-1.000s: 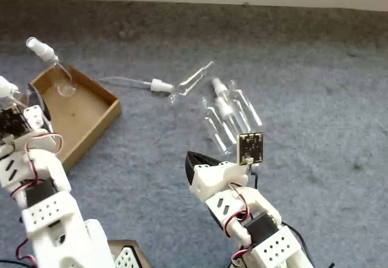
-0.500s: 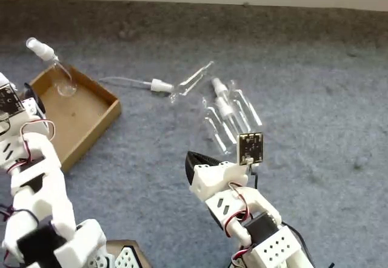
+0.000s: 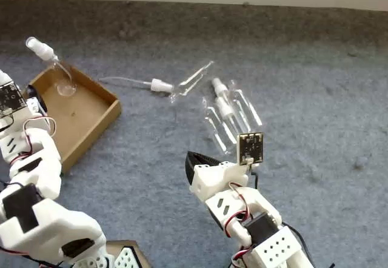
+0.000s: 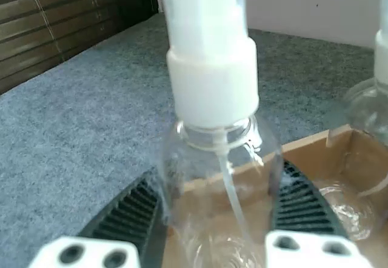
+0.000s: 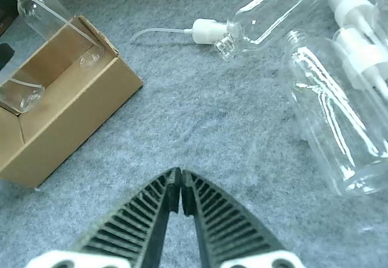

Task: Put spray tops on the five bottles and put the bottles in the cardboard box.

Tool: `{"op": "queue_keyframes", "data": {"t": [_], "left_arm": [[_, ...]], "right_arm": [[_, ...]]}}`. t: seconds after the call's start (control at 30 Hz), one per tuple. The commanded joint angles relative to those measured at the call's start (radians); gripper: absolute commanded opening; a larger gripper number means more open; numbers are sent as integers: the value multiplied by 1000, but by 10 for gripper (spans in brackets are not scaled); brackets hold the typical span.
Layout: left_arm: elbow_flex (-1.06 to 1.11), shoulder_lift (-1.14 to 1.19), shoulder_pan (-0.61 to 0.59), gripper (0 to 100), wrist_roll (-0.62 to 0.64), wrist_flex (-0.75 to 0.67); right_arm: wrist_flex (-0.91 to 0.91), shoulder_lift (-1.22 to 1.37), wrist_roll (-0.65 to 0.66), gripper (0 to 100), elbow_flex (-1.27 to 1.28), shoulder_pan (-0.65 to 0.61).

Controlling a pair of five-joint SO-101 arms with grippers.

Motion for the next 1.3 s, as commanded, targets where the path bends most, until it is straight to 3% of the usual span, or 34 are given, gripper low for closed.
{"op": "queue_keyframes", "data": {"t": [0.0,1.27], "left_arm": [[-91,36,-7,60,-3,-28],[-85,107,27,60,-5,-98]], "right_arm": [[5,-4,-2,5,160,-12],[42,-10,-2,5,160,-13]]}}
